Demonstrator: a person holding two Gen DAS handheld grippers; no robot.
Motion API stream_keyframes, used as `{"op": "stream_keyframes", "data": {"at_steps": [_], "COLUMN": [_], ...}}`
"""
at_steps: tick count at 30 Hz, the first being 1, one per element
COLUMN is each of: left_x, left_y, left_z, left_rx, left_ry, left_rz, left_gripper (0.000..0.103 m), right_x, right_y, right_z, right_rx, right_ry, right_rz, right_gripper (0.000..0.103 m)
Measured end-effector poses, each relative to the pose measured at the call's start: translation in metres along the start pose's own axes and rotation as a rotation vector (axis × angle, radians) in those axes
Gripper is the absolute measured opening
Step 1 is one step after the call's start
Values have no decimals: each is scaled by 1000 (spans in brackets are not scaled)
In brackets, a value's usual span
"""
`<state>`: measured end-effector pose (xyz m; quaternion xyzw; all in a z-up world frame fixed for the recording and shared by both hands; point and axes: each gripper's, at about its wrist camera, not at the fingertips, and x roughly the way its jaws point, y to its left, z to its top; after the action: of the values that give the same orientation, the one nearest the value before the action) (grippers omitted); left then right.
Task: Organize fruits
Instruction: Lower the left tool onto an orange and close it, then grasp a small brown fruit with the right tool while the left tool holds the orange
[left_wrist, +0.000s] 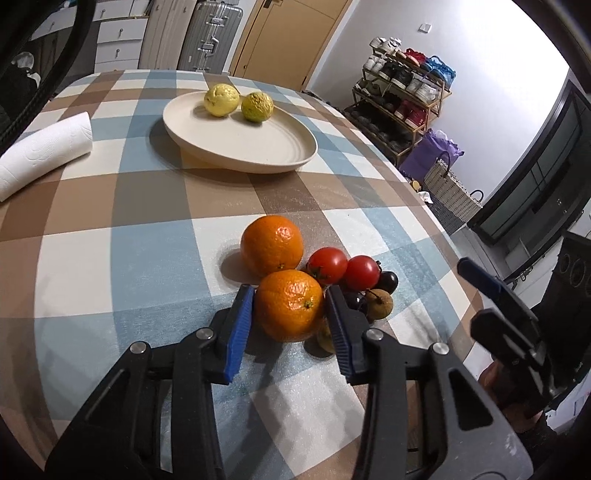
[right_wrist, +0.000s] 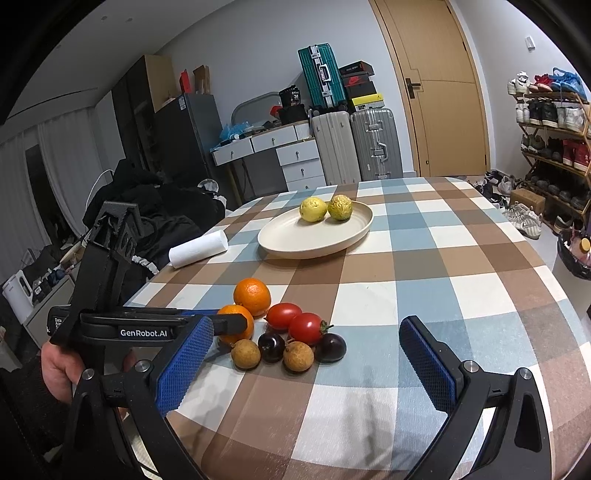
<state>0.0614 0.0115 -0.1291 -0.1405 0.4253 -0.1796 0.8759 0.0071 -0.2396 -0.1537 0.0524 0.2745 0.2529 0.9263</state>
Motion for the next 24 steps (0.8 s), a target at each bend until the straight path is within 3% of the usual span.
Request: {"op": "stream_keyframes", "data": {"at_steps": [15,17,19,24], "left_x": [-41,-47,-50,-54], "left_y": [15,17,19,27], "left_z": [-5,-6,-6,-7], "left_rx": [-8,-3,-3,-12], "left_ry": [-84,-93,-98,-105], "left_rz": [9,17,20,19], "left_gripper": [37,37,37,37], "right_x": [21,27,32,46], "right_y": [33,42,48,64], "right_z": [-14,-16,-18,-21], "right_rx": [-7,-21,-37,-112], "right_ry": [76,89,94,105], "right_rz": [77,80,73,-14], "right_gripper": [98,96,86,74]}}
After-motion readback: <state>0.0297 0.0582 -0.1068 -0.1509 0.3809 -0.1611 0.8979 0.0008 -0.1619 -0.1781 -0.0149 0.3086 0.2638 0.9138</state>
